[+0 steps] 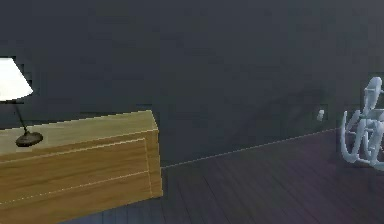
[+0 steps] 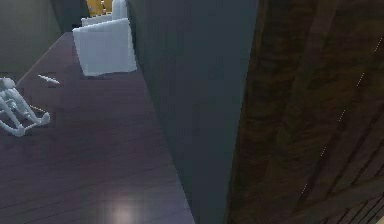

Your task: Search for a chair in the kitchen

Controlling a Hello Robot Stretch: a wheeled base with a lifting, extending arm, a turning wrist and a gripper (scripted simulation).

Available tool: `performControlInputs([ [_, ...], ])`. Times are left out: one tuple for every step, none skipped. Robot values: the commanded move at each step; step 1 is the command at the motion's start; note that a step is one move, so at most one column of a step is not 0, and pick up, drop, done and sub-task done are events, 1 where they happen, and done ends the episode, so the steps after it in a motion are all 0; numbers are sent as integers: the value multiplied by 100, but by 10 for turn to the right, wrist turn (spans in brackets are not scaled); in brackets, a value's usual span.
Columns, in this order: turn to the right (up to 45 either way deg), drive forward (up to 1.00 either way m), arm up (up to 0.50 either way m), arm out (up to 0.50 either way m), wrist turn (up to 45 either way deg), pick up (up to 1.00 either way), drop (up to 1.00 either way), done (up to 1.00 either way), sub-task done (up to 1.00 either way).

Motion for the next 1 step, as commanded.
performControlInputs([
  [90, 0, 0, 0, 0, 0, 0, 0, 0],
])
